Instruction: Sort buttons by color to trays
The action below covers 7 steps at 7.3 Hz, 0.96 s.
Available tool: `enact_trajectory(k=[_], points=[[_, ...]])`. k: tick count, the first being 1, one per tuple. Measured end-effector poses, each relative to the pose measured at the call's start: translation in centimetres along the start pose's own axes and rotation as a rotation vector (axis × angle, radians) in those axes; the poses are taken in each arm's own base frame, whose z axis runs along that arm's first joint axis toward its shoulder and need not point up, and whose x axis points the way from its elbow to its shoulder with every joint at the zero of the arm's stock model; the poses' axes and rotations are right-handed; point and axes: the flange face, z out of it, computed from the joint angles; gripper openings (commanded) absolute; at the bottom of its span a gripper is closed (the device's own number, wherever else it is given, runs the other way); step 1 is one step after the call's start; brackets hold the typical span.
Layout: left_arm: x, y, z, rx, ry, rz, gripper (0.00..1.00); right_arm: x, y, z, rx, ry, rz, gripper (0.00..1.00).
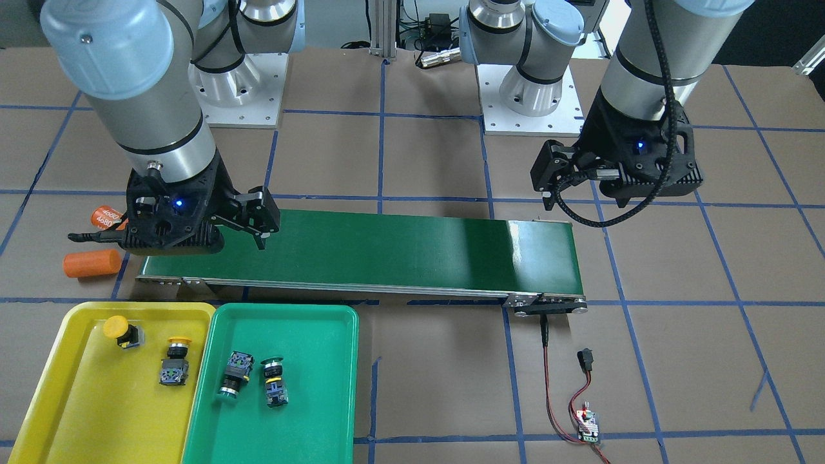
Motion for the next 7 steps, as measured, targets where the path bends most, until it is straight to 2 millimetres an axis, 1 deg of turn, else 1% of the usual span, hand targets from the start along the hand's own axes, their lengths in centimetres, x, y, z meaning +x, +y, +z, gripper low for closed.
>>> enact_trajectory(k=[3, 5, 7], points=[[-0.02, -0.04, -0.19, 0.003, -0.001, 0.000, 1.00, 0.06, 0.55, -0.28, -0.005, 0.003, -0.003, 1.00], [0.00, -0.02, -0.21, 0.003, -0.001, 0.000, 1.00, 0.59, 0.71, -0.75, 0.003, 0.012, 0.004, 1.00], [0.07, 0.00, -0.28, 0.005, -0.001, 0.001, 1.00, 0.95, 0.74, -0.63, 0.000, 0.015, 0.007, 1.00]])
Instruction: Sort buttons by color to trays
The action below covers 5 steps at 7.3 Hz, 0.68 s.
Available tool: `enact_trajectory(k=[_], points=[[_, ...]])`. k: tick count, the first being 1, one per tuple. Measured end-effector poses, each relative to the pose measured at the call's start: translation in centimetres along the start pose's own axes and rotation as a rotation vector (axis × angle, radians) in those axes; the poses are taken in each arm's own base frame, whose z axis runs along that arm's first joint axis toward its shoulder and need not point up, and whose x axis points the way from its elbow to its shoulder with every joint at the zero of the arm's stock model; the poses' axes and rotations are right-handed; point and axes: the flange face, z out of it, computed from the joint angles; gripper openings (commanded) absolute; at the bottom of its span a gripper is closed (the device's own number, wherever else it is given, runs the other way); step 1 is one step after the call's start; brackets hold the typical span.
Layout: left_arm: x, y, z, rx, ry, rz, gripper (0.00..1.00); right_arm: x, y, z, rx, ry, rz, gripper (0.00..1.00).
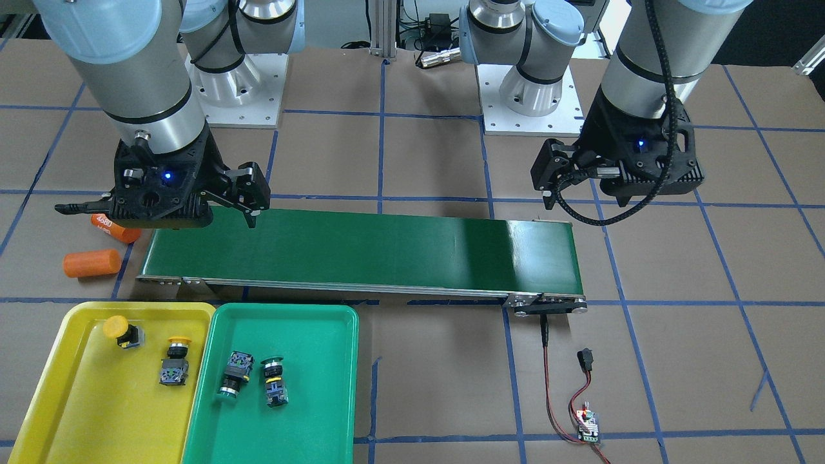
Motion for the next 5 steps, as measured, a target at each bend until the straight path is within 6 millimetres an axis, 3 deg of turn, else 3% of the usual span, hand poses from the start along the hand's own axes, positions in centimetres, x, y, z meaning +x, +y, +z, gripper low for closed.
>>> enact_trajectory(k=[5], points=[[0.34, 0.36, -0.27, 0.004, 0.015, -0.008, 1.00, 0.68, 0.40, 1.38, -0.028, 0.001, 0.005, 1.00]])
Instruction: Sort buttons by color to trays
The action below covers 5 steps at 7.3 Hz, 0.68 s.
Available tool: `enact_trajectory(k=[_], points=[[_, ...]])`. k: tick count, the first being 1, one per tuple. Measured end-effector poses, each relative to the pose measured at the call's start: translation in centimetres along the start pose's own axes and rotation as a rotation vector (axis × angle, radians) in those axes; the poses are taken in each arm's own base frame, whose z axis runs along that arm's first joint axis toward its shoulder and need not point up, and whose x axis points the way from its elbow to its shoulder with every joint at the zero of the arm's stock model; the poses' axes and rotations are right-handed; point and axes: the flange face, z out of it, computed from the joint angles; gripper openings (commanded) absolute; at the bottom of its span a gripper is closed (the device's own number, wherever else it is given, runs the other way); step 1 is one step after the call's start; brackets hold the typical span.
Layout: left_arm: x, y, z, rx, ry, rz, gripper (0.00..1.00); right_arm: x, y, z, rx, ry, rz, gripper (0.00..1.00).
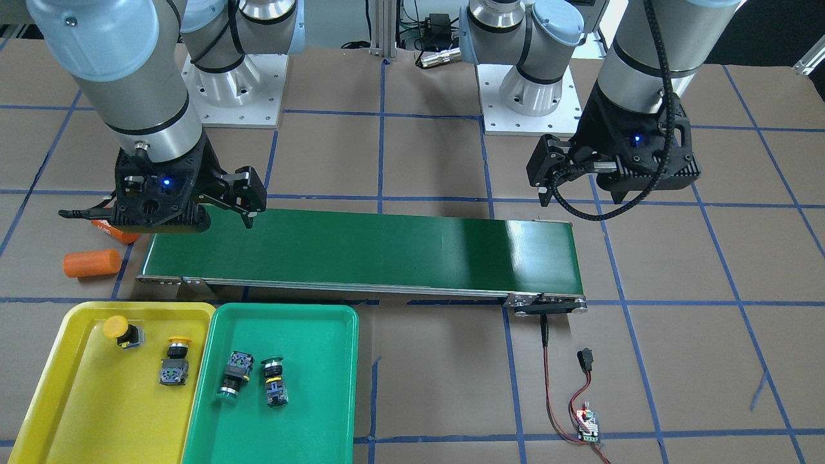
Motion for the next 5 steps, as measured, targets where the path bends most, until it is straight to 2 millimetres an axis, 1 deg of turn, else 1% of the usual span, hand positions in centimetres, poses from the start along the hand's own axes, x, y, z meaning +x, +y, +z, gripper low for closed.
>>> enact_trajectory(k=[5], points=[[0.13, 0.17, 0.30, -0.007, 0.010, -0.001, 1.00, -0.16, 0.15, 1.13, -0.011, -0.006, -0.004, 1.00]])
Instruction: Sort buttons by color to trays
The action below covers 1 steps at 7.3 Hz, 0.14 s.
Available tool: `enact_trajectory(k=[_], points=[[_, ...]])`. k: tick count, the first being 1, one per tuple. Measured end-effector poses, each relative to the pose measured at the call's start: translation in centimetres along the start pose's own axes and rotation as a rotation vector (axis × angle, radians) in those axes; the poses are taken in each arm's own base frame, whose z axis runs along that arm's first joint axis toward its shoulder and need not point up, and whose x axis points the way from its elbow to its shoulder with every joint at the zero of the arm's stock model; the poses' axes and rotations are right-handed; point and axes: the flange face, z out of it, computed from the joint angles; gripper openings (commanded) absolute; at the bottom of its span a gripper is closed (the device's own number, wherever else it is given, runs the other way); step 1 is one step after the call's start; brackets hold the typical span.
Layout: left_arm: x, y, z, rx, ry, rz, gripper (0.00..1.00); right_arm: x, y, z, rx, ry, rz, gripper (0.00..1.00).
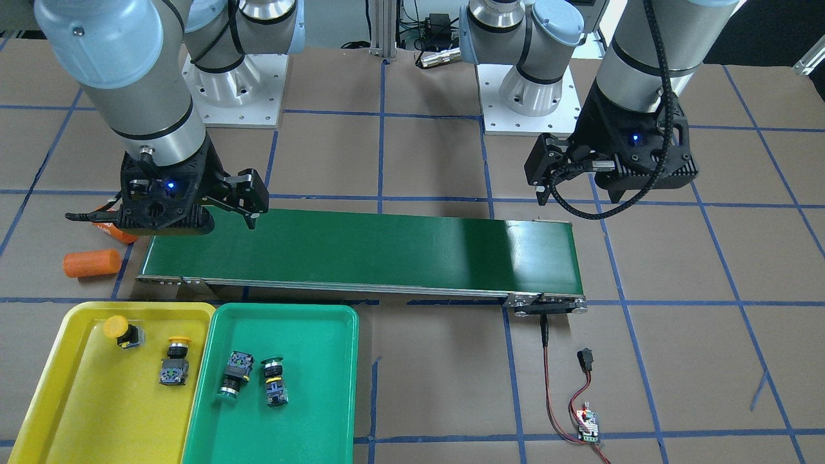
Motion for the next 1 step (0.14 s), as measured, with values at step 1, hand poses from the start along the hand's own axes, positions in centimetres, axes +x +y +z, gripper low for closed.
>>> enact_trajectory(k=[1], points=[[0.01, 0.00, 0.15, -0.003, 0.000, 0.000, 1.00, -0.07, -0.07, 0.16, -0.002, -0.003, -0.001, 1.00]])
